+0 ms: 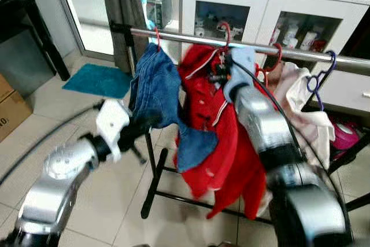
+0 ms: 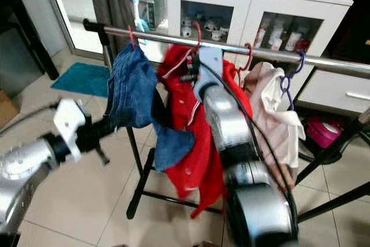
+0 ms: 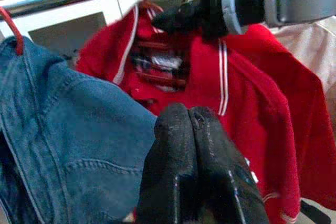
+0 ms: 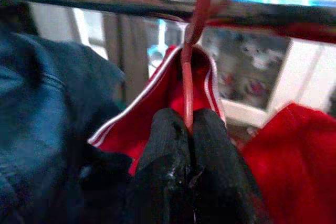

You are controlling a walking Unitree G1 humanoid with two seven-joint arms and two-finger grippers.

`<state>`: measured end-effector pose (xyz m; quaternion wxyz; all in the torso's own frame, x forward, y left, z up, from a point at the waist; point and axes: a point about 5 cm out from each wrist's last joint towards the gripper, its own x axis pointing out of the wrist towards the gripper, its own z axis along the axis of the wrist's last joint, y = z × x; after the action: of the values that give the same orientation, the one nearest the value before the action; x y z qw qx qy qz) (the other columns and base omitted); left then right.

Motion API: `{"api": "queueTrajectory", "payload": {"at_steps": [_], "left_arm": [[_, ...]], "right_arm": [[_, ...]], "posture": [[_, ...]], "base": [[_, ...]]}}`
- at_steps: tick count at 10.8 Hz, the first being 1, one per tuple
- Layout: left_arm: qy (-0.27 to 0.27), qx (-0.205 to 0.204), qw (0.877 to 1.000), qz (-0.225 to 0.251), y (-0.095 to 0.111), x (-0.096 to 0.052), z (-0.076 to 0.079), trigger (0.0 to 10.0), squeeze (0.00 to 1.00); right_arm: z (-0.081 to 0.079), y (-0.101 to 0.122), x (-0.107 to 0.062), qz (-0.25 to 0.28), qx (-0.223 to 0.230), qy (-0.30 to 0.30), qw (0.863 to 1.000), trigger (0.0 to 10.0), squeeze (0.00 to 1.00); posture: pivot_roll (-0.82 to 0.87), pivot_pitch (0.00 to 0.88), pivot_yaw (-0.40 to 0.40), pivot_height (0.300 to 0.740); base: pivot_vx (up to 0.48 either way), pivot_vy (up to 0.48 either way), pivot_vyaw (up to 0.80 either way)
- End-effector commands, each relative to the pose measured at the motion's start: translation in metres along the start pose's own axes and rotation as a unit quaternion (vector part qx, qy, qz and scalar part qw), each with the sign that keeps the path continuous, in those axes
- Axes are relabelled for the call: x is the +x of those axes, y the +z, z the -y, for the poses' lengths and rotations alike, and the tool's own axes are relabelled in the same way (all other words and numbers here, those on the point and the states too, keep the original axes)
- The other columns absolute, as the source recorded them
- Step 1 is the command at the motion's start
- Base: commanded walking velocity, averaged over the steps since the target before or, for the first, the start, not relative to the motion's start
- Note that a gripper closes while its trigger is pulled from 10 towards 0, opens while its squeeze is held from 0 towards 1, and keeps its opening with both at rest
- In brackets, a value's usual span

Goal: Hang hanger

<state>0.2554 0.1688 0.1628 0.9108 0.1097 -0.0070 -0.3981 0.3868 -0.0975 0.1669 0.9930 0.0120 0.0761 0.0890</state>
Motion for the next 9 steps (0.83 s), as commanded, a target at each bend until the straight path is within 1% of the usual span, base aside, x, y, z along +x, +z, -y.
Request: {"api": "queueTrajectory", "payload": {"at_steps": [1,2,3,4,5,7,9], "left_arm": [[-0.001,0.002,1.000,0.002,0.002,0.000,-0.002,10.0,0.00],[-0.002,0.004,1.000,0.001,0.003,0.000,-0.002,10.0,0.00],[-0.004,0.006,1.000,-0.002,0.002,-0.001,-0.003,10.0,0.00],[-0.005,0.005,1.000,-0.004,0.001,-0.002,-0.002,10.0,0.00],[-0.007,0.005,1.000,-0.007,0.000,-0.002,-0.001,10.0,0.00],[-0.010,0.003,1.000,-0.007,-0.001,0.001,0.000,10.0,0.00],[-0.011,0.001,1.000,-0.003,-0.001,0.004,0.000,10.0,0.00]], "right_arm": [[0.010,0.008,0.003,0.008,0.024,-0.028,0.999,10.0,0.00],[0.013,0.004,0.006,-0.007,0.045,-0.038,0.998,10.0,0.00],[0.014,-0.007,0.007,-0.036,0.042,-0.041,0.998,10.0,0.00],[0.011,-0.018,0.007,-0.057,0.030,-0.034,0.997,10.0,0.00],[0.009,-0.026,0.005,-0.071,0.025,-0.026,0.997,10.0,0.00],[0.010,-0.036,0.004,-0.082,0.018,-0.024,0.996,10.0,0.00],[0.014,-0.038,0.004,-0.080,0.019,-0.028,0.996,10.0,0.00]], "posture": [[0.05,0.000,0.009,0.740],[0.05,0.000,0.009,0.740],[0.05,0.000,0.009,0.740],[0.05,0.000,0.009,0.740],[0.05,0.000,0.011,0.740],[0.05,0.000,0.015,0.740],[0.04,0.000,0.016,0.740]], "base": [[0.000,0.000,0.00],[0.000,0.000,0.00],[0.000,0.000,0.00],[0.000,0.000,0.00],[0.000,0.000,0.00],[0.000,0.000,0.00],[0.000,0.000,0.00]]}}
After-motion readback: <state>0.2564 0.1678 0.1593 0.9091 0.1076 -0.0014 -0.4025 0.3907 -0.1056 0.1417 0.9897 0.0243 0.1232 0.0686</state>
